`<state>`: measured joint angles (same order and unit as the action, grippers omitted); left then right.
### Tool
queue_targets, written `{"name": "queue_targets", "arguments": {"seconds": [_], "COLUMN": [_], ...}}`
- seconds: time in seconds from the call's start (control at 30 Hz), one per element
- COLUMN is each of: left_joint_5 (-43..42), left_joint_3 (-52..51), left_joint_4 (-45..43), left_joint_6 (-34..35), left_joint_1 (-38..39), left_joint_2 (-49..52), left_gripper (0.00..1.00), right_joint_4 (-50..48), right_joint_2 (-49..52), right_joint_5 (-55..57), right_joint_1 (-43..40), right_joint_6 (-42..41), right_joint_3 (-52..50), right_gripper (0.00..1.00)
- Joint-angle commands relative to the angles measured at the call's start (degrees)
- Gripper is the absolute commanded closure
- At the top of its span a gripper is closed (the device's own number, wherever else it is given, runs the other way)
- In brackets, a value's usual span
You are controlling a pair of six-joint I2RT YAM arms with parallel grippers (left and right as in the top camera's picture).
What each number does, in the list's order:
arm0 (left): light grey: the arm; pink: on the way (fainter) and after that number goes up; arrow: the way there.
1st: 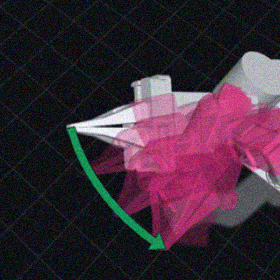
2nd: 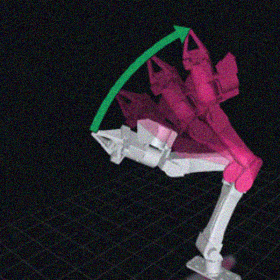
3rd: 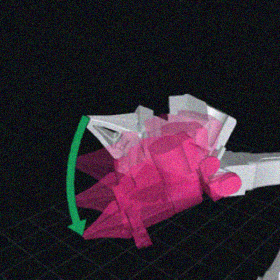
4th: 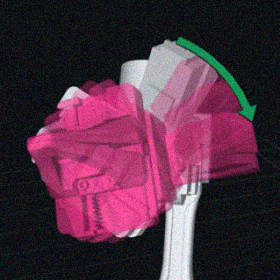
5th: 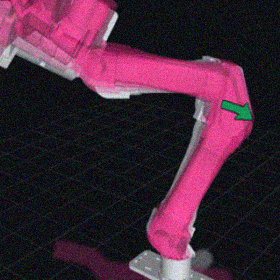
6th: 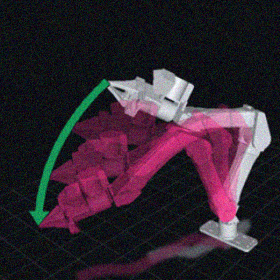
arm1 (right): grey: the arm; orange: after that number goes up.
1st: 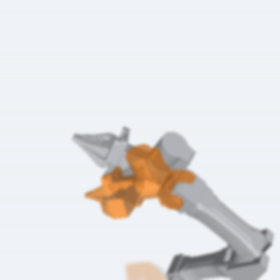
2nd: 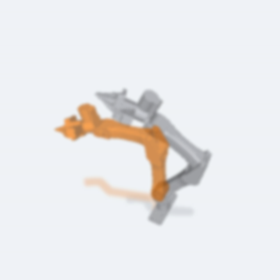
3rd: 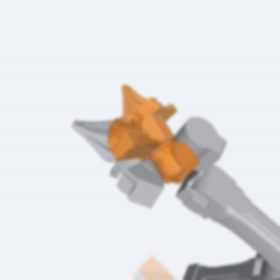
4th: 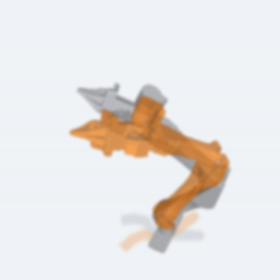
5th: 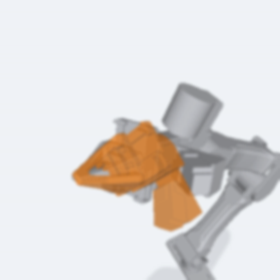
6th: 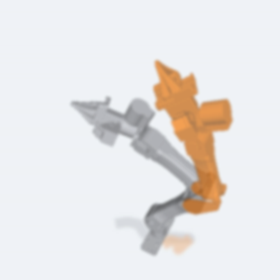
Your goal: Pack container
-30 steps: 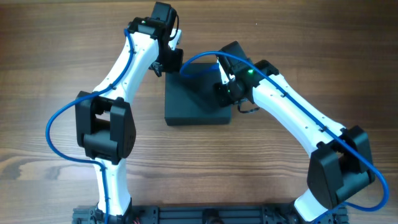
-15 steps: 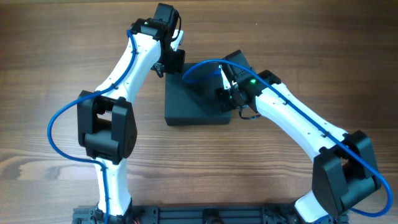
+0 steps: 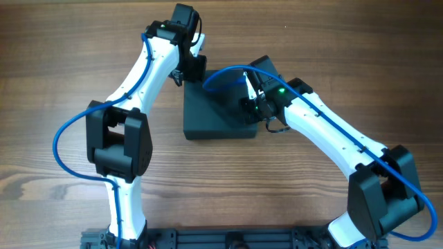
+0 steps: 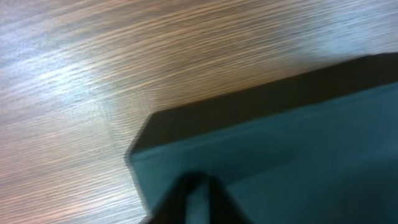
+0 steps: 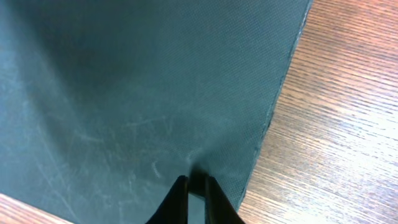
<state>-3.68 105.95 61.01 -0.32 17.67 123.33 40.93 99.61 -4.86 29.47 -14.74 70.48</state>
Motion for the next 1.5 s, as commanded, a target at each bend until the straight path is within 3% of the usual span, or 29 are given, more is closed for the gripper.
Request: {"name": "queue_targets", "arguments": {"seconds": [0.0, 0.07, 0.2, 0.37, 0.43, 0.47, 0.63, 0.93, 1.07, 1.27, 1.47], "left_joint_5": [1.01, 2.75, 4.98, 5.09, 5.11, 5.11, 5.51, 5.75, 5.77, 6.14, 6.16], "left_joint_3": [-0.81, 1.46, 6.21, 11.93, 12.61, 12.61, 12.57, 6.23, -6.78, -36.59, -54.21], "left_joint_4": [0.76, 1.66, 2.05, 3.82, 4.61, 5.16, 8.57, 10.14, 3.39, -12.48, -22.38], "left_joint_6": [-0.96, -0.94, -0.94, -0.94, -0.94, -0.92, -0.5, -0.52, -0.55, -0.5, -0.52], "left_joint_1": [0.2, -0.44, -3.04, -8.68, -10.99, -12.33, -16.68, -17.84, -17.84, -17.84, -17.84], "left_joint_2": [2.23, 1.38, -1.7, -5.6, -7.28, -8.44, -13.7, -32.06, -43.41, -64.0, -79.14], "left_gripper": [0.76, 0.72, 0.53, 0.3, 0.0, 0.0, 0.0, 0.0, 0.0, 0.0, 0.0], "right_joint_4": [0.31, 0.61, 0.96, 3.32, 4.81, 6.1, 13.81, 19.58, 17.64, 11.96, 7.28], "right_joint_2": [2.58, 2.16, 1.14, 0.87, 0.87, 0.87, -1.86, -22.21, -32.65, -50.18, -62.9], "right_joint_5": [-0.37, 1.84, 5.57, 6.58, 6.6, 6.51, 9.14, 16.9, 16.9, 16.48, 16.44], "right_joint_1": [-0.11, -1.01, -3.56, -9.14, -12.02, -13.44, -17.79, -17.66, -17.66, -17.64, -17.64], "right_joint_6": [-0.24, -0.22, 1.53, 4.46, 6.1, 7.41, 9.16, 6.69, 5.57, 2.32, 0.31], "right_joint_3": [-0.5, 2.97, 10.95, 22.75, 27.17, 29.18, 34.99, 30.67, 18.95, -7.32, -23.82], "right_gripper": [0.88, 0.87, 0.84, 0.45, 0.16, 0.01, 0.0, 0.0, 0.0, 0.0, 0.0]}}
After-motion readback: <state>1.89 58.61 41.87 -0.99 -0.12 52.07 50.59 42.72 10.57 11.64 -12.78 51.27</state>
